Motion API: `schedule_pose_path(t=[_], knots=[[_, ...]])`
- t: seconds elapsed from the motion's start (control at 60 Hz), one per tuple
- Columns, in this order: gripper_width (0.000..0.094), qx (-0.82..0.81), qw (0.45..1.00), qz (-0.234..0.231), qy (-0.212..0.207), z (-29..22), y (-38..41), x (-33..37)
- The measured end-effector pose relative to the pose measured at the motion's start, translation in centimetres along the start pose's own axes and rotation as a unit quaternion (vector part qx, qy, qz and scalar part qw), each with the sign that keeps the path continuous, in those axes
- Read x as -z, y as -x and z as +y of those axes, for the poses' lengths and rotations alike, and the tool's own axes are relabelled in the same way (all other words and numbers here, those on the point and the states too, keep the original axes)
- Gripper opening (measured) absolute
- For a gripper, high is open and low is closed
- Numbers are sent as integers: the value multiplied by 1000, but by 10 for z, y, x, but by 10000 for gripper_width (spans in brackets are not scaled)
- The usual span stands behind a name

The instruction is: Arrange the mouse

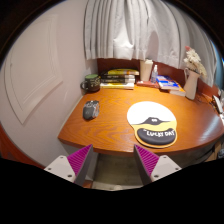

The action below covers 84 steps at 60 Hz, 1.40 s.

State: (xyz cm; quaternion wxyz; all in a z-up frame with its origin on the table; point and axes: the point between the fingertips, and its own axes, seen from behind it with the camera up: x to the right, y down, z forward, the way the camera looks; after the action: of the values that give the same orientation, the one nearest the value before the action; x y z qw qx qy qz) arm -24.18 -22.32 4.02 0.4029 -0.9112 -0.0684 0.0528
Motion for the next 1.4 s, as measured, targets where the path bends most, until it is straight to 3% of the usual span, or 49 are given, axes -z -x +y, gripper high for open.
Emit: schedule_pose_path(t=[0.333,0.583,0.717,0.783,0.833,1.033,1.267,1.4], knots=[[810,1,1000,-17,16,-57,98,-128],[779,7,1000,1,14,-106,109,-197],[742,10,1000,7,26,-108,109,-217],[659,8,1000,14,24,-112,105,-221],[529,4,1000,20,22,-114,101,-222],[400,10,999,15,29,-115,102,-222],[394,24,998,-12,57,-118,106,-214],[394,29,999,-25,18,-164,89,-174]])
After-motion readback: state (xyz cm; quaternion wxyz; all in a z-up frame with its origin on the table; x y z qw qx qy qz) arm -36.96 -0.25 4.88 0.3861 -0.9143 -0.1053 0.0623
